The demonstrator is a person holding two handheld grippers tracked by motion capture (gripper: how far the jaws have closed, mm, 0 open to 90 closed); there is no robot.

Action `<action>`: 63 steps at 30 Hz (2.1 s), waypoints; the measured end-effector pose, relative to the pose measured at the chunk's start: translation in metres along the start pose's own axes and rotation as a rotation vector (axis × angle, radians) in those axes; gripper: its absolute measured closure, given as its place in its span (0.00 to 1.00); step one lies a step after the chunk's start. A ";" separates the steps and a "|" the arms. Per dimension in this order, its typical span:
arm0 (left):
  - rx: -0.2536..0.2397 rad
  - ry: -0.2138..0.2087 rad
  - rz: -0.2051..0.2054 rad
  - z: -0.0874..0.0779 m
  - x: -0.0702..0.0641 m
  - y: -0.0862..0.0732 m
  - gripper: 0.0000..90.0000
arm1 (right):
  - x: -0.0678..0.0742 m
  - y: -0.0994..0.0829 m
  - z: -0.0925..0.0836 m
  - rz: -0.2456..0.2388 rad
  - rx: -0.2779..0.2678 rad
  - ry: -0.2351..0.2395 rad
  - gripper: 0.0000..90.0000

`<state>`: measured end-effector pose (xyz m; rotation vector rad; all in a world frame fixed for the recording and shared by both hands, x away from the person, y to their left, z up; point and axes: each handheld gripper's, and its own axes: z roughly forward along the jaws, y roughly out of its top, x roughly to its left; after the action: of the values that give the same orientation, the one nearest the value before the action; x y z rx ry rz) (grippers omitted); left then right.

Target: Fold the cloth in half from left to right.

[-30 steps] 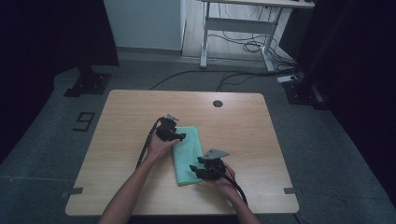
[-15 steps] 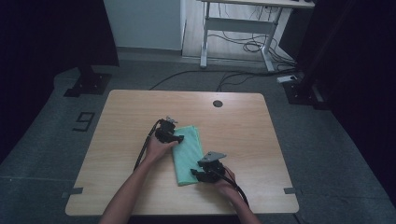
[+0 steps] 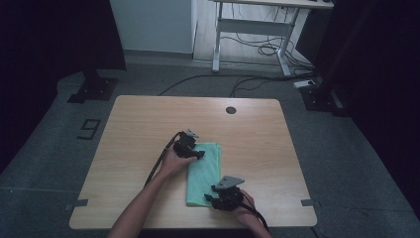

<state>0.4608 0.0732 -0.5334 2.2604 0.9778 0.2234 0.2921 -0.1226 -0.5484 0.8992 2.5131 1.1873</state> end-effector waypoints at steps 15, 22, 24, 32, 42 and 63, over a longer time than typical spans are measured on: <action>-0.024 0.031 -0.045 -0.008 0.017 -0.002 0.49 | -0.022 0.006 -0.002 0.071 -0.059 0.040 0.51; -0.038 0.037 -0.059 -0.001 0.018 -0.003 0.50 | -0.020 0.008 0.010 0.047 -0.048 0.057 0.48; -0.039 0.040 -0.060 0.000 0.018 -0.003 0.51 | -0.018 0.008 0.012 0.043 -0.045 0.049 0.48; -0.034 0.048 -0.062 0.000 0.018 -0.002 0.50 | -0.011 0.003 0.009 0.003 -0.036 0.016 0.48; -0.101 0.050 -0.068 -0.023 0.014 0.001 0.50 | -0.012 0.003 0.008 0.012 -0.049 0.024 0.47; -0.135 0.043 -0.170 -0.065 0.036 -0.026 0.49 | -0.030 0.004 -0.009 0.073 -0.158 -0.056 0.47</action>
<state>0.4456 0.1447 -0.5032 2.0460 1.1365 0.2558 0.3133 -0.1446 -0.5414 0.9758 2.3230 1.3418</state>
